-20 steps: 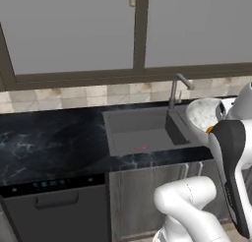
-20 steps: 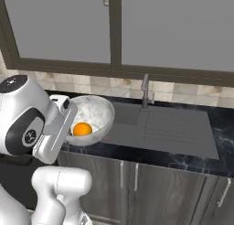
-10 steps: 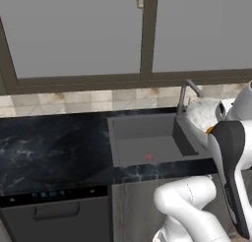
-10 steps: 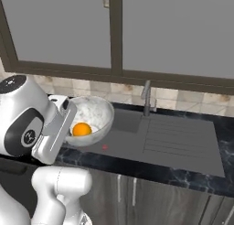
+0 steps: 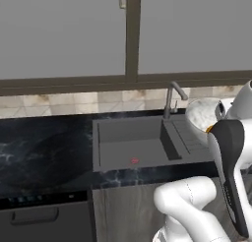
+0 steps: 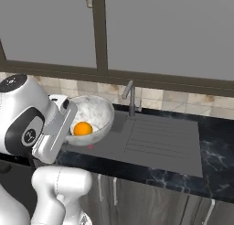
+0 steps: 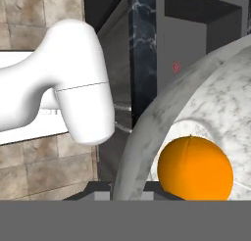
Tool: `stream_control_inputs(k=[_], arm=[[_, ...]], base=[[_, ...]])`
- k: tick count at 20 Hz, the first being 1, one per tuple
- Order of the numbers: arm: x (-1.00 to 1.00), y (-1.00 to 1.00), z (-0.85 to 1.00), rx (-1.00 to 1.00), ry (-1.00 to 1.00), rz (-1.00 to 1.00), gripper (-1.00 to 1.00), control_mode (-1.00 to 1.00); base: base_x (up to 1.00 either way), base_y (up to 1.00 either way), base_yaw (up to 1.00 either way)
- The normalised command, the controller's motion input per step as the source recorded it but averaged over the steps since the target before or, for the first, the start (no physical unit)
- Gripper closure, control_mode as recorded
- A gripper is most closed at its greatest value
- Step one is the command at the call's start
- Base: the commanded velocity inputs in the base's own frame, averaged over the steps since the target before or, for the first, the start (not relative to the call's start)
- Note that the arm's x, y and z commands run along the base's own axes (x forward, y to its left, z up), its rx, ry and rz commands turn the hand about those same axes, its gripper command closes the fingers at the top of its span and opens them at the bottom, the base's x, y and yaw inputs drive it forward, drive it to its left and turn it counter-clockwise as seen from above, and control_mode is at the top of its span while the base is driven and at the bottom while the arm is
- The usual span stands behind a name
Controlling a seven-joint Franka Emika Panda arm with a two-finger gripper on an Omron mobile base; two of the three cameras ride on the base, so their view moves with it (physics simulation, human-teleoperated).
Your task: Pick the orange from the cabinet and place it in the bowl. Then pick the bowl and place it in the sink. Then turn on the sink facuet.
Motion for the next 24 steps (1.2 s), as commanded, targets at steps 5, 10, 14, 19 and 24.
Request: stream_control_inputs(k=[5,10,14,19,24], arm=[[0.00,0.00,0.00,0.00,0.00,0.00,1.00,1.00],[0.00,0.00,0.00,0.00,0.00,0.00,1.00,1.00],[0.00,0.00,0.00,0.00,0.00,0.00,1.00,1.00],[0.00,0.00,0.00,0.00,0.00,0.00,1.00,1.00],[0.00,0.00,0.00,0.00,0.00,0.00,1.00,1.00]], base=[[0.05,-0.29,0.00],[0.24,-0.07,0.00],[0.13,-0.41,0.00],[0.06,-0.51,-0.02],[0.20,-0.22,-0.07]])
